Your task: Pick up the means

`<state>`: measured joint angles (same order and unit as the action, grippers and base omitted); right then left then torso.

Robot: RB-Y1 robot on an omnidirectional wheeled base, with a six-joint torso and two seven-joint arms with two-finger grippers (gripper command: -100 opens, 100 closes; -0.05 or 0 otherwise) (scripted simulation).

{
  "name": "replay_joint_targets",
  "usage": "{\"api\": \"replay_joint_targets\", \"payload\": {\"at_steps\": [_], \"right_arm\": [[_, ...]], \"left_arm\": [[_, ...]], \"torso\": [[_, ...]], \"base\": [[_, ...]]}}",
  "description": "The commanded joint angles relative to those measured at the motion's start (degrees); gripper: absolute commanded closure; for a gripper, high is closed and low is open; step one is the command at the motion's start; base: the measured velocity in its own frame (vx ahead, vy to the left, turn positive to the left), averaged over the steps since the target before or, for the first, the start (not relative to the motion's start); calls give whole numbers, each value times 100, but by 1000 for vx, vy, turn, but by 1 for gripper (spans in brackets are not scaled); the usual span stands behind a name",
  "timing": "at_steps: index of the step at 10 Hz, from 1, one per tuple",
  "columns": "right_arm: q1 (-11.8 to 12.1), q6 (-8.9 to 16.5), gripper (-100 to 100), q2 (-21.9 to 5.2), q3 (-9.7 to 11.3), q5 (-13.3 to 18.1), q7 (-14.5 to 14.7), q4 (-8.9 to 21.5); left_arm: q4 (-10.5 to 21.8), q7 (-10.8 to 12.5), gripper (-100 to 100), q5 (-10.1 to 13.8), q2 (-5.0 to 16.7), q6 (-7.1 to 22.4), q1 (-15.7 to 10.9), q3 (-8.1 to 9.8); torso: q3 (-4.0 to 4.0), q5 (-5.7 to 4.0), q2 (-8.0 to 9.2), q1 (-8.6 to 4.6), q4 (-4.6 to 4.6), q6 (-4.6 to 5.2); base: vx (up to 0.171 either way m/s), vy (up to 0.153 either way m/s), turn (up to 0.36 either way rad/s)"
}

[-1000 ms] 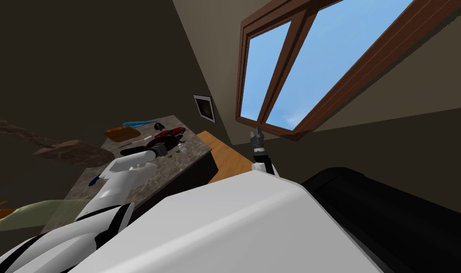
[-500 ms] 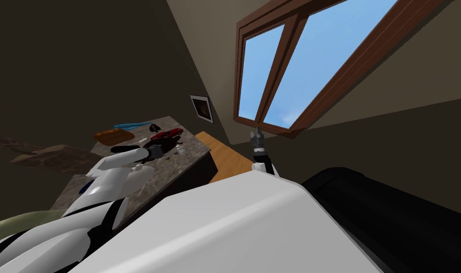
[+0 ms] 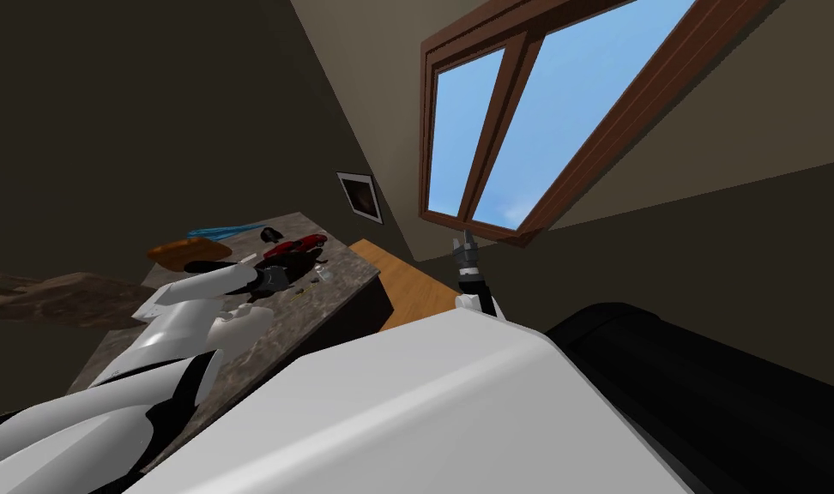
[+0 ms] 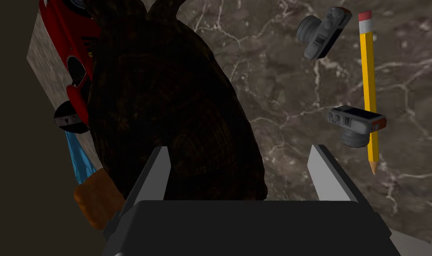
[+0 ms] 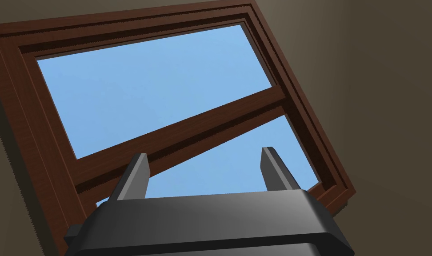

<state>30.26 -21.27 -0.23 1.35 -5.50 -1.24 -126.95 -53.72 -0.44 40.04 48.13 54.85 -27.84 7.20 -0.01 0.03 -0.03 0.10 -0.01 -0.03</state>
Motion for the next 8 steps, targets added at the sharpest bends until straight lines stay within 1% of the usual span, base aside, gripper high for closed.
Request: {"api": "replay_joint_targets", "payload": {"at_steps": [1,2,3,4,5,6,7,8], "right_arm": [[0,0,0,0,0,0,0,0],[0,0,0,0,0,0,0,0],[0,0,0,0,0,0,0,0],[1,0,0,0,0,0,0,0],[0,0,0,0,0,0,0,0],[1,0,0,0,-1,0,0,0],[0,0,0,0,0,0,0,0],[1,0,0,0,-1,0,0,0]], "left_arm": [[223,-12,-100,72,64,244,-86,-6],[420,-12,-100,210,194,439,-260,-24],[542,-12,-100,210,194,584,-260,-24],[739,-11,-100,341,310,756,-419,-47],[851,-11,-100,341,310,907,-419,-47],[1028,-9,-100,466,412,1082,-565,-74],[1149,-9,-100,466,412,1213,-565,-74],[1329,-6,-100,583,501,1390,-696,-105]], "torso": [[0,0,0,0,0,0],[0,2,0,3,-1,-3],[0,1,0,4,0,0],[0,3,1,4,0,-5],[0,2,-1,6,0,-1],[-1,3,-1,6,-1,-5],[-1,2,-2,6,-1,-2],[-1,3,-1,5,-1,-5]], "base": [[-1,36,-108],[-4,39,-154],[-4,38,-74],[0,44,-133],[3,43,-90],[2,42,-128],[0,39,-80],[-3,40,-124]]}}
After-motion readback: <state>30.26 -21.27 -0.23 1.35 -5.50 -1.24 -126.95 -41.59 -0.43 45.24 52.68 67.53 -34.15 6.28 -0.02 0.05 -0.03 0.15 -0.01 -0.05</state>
